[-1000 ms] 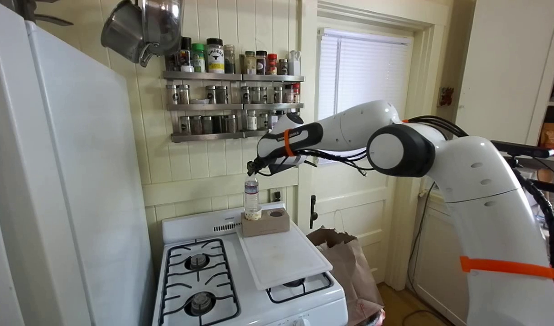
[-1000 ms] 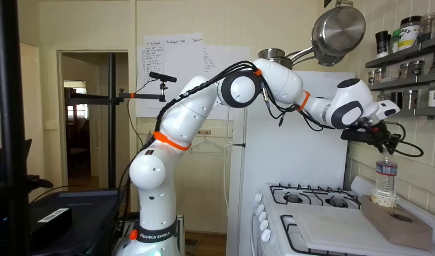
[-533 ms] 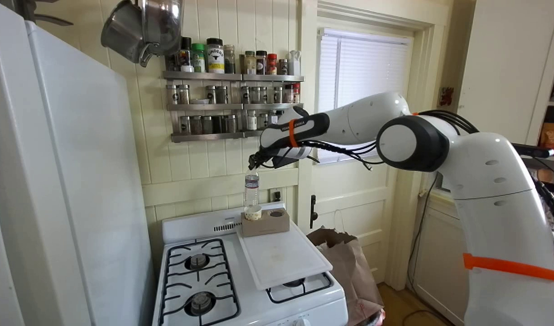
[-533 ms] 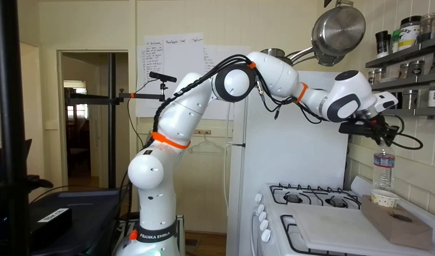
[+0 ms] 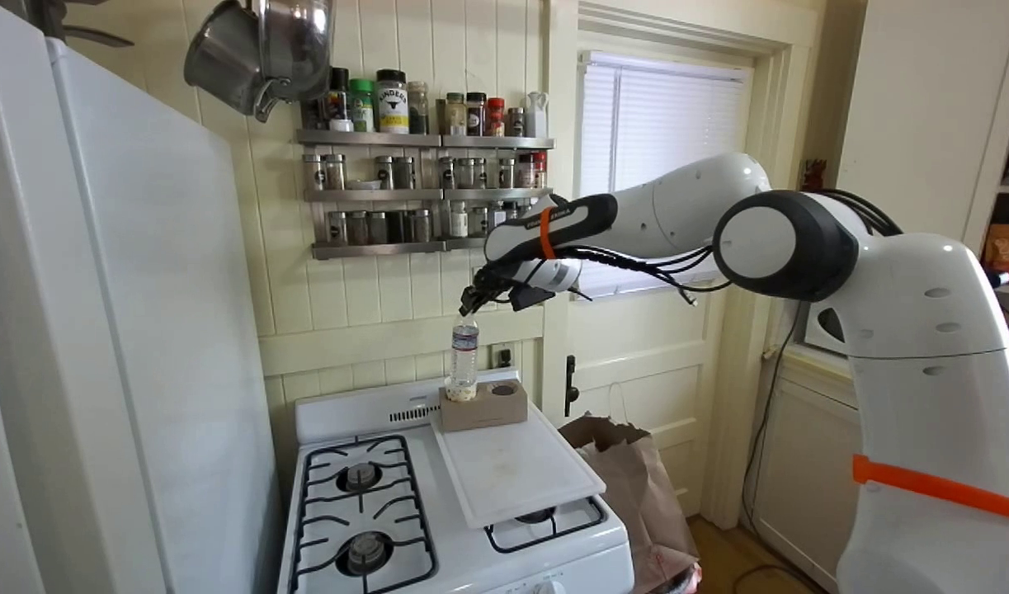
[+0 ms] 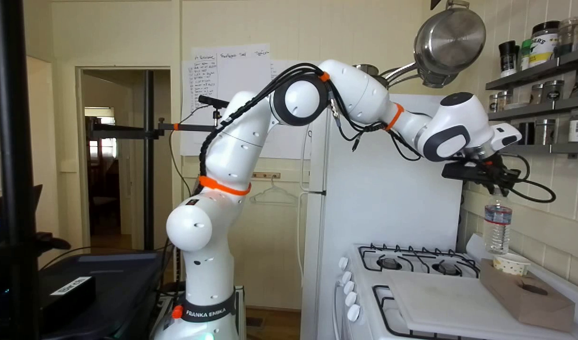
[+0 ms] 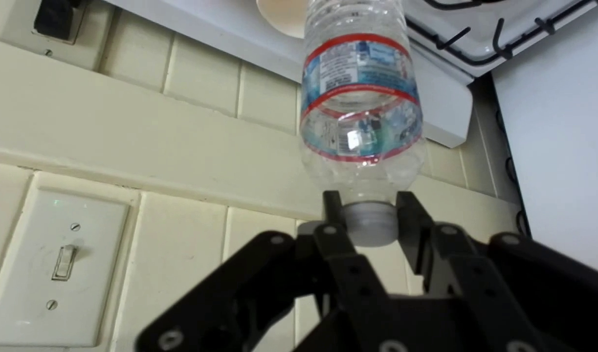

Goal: Remove the water bottle from the coffee cup.

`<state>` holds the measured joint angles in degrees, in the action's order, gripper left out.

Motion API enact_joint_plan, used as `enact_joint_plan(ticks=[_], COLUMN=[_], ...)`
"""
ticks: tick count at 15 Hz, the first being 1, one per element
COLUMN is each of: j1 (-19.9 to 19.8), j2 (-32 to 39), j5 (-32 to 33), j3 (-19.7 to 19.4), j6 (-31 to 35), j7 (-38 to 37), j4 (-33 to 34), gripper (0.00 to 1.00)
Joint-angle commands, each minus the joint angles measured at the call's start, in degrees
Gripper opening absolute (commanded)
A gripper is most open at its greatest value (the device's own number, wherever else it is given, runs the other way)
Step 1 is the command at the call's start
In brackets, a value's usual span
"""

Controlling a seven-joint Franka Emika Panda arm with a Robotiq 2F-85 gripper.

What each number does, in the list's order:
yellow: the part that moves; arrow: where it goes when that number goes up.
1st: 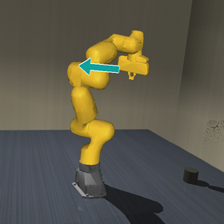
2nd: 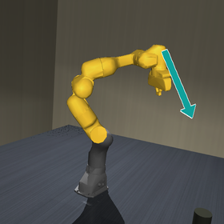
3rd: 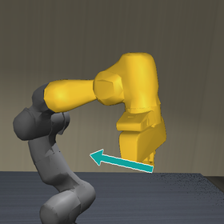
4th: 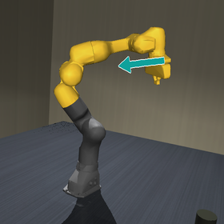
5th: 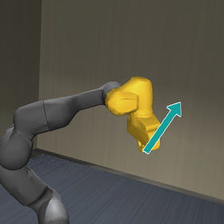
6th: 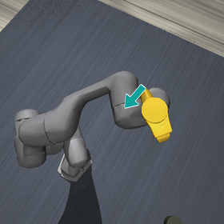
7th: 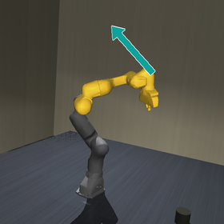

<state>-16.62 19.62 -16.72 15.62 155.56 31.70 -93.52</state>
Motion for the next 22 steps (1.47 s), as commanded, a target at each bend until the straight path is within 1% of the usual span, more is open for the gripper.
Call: enact_joint_plan(ticks=[1,5,13,17,22], j1=[-3.3,-4.9,-5.7,-5.5,-5.8], j2=[-5.4,-8.3,-12.5,-12.9,-12.6], j5=[-5.3,-8.3,-11.8,-14.2,-20.0], j3=[3.2,4.6,5.6,5.6,6.0], j6=[-1.0,-1.7,-0.5,0.8,3.1], j7=[6.1,9.9,16.1,19.4,25.6], j4=[-7.0,-11.6,-21.2,-24.3,-25.9], gripper=[0.08,0.08,0.08,0.08,0.08])
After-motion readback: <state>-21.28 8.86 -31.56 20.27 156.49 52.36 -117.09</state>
